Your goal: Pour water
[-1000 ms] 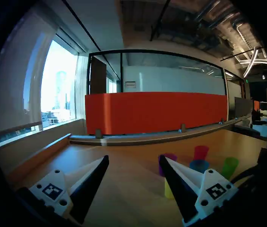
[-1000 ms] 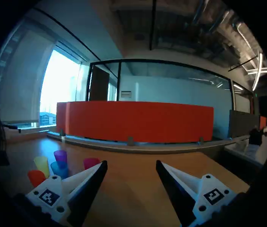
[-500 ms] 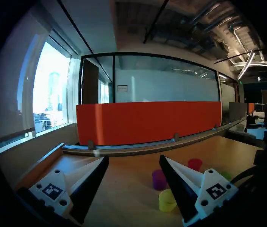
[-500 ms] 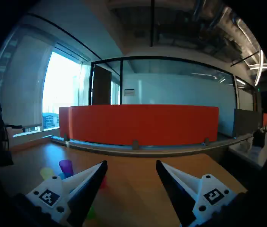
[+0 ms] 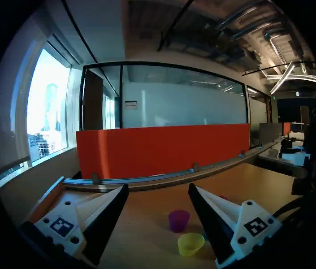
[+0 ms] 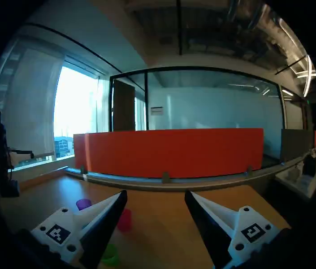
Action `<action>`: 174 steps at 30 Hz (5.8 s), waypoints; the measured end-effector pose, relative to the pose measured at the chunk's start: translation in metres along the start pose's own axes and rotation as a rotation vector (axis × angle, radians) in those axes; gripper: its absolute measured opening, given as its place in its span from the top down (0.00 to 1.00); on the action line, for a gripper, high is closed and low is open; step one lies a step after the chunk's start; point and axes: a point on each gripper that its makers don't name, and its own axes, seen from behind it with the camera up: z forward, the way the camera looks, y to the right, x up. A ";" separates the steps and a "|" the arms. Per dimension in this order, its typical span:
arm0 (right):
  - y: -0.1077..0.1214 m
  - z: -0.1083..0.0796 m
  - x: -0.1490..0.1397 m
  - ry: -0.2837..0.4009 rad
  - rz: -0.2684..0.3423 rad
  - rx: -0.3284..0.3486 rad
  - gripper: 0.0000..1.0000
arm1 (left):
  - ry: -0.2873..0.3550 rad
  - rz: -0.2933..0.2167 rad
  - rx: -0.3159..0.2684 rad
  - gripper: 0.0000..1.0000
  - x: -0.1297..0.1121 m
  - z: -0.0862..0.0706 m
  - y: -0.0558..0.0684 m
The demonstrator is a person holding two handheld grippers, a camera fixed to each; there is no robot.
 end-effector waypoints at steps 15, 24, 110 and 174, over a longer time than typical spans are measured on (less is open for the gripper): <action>-0.023 0.005 0.002 -0.031 -0.003 0.137 0.00 | -0.006 0.021 -0.160 0.01 0.015 0.009 0.037; -0.054 0.002 0.008 -0.044 -0.043 0.286 0.01 | -0.011 -0.036 -0.331 0.01 0.018 0.012 0.067; -0.109 -0.017 -0.174 -0.467 -0.261 0.646 0.00 | -0.620 0.329 -0.720 0.01 -0.201 0.067 0.168; -0.122 0.014 -0.245 -0.561 -0.257 0.663 0.00 | -0.684 0.337 -0.651 0.01 -0.247 0.108 0.188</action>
